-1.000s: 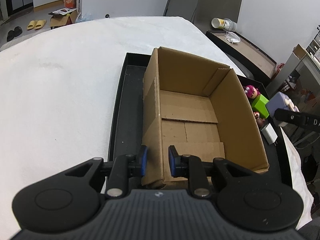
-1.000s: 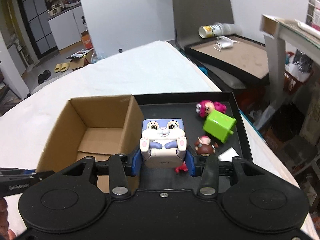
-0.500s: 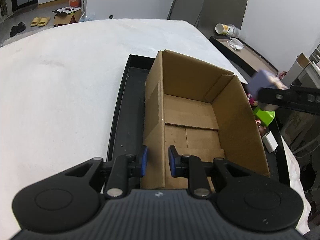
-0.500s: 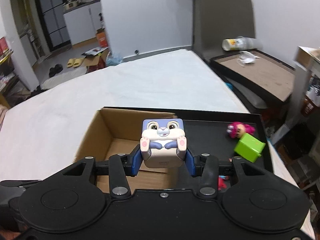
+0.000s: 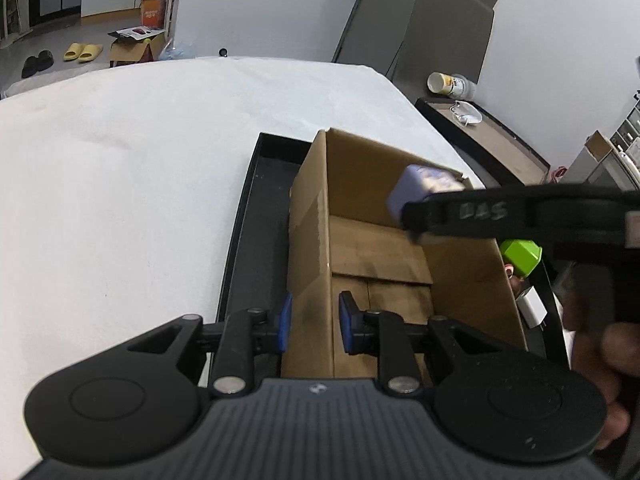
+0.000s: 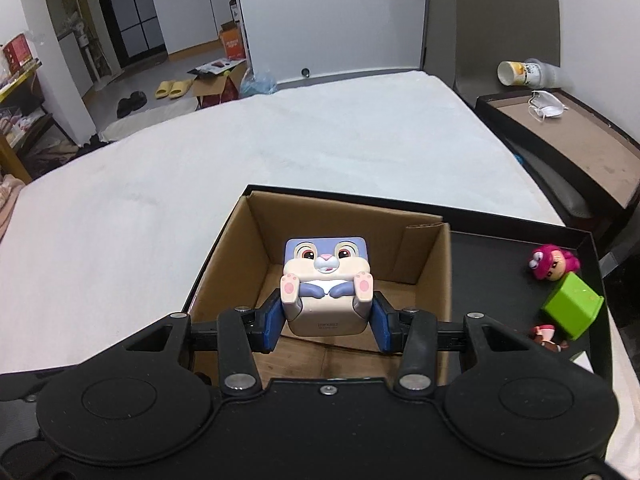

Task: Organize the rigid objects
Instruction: 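Lower the bunny cube into the box and open the right tool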

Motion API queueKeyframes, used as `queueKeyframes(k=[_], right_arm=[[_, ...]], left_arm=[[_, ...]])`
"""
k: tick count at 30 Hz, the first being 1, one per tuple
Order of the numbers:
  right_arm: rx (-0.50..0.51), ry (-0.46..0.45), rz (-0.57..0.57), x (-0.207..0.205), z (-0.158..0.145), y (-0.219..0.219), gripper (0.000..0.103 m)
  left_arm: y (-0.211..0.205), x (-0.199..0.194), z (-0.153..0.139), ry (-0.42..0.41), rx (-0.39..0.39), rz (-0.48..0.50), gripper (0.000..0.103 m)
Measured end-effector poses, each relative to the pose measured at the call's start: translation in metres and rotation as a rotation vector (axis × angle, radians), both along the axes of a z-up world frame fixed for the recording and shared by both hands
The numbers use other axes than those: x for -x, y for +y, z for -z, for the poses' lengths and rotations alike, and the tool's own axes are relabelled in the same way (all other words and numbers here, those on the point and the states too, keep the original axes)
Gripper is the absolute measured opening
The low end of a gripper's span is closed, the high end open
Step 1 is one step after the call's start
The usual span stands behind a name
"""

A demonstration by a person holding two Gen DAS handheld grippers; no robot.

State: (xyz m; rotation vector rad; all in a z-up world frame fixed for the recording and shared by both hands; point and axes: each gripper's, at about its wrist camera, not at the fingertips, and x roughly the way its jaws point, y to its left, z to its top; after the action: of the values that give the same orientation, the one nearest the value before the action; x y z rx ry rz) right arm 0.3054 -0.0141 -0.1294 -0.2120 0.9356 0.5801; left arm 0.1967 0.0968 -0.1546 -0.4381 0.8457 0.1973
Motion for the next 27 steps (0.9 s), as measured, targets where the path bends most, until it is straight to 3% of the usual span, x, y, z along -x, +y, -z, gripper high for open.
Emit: queueKeyframes(k=[7,11,13,18,20,22,27], right_arm=[[0.005,0.034,-0.015,-0.005,0.008,0.013,0.043],[-0.040,0.032,-0.028,-0.008,0.008,0.018,0.044],[-0.052,0.008,-0.030,-0.008,0.004,0.017,0.053],[-0.050,-0.009,-0.004,-0.005,-0.013,-0.002,0.056],[-0.054,-0.031,0.004,0.000,-0.024,-0.016,0.063],[-0.065,-0.067,0.009,0.008,-0.037,-0.032,0.076],[-0.086,-0.127,0.068,0.014,-0.056,-0.081,0.082]], left_arm=[[0.002,-0.001,0.002,0.000,0.026,-0.019,0.024],[0.003,-0.003,0.002,0.005,0.041,-0.002,0.024],[0.003,-0.005,0.002,0.010,0.031,0.007,0.024],[0.004,-0.007,0.003,0.025,0.029,-0.004,0.024],[0.002,-0.007,0.001,0.031,0.002,-0.011,0.024],[0.001,-0.008,-0.002,0.032,-0.028,-0.004,0.024],[0.005,-0.009,-0.010,0.046,-0.033,-0.005,0.023]])
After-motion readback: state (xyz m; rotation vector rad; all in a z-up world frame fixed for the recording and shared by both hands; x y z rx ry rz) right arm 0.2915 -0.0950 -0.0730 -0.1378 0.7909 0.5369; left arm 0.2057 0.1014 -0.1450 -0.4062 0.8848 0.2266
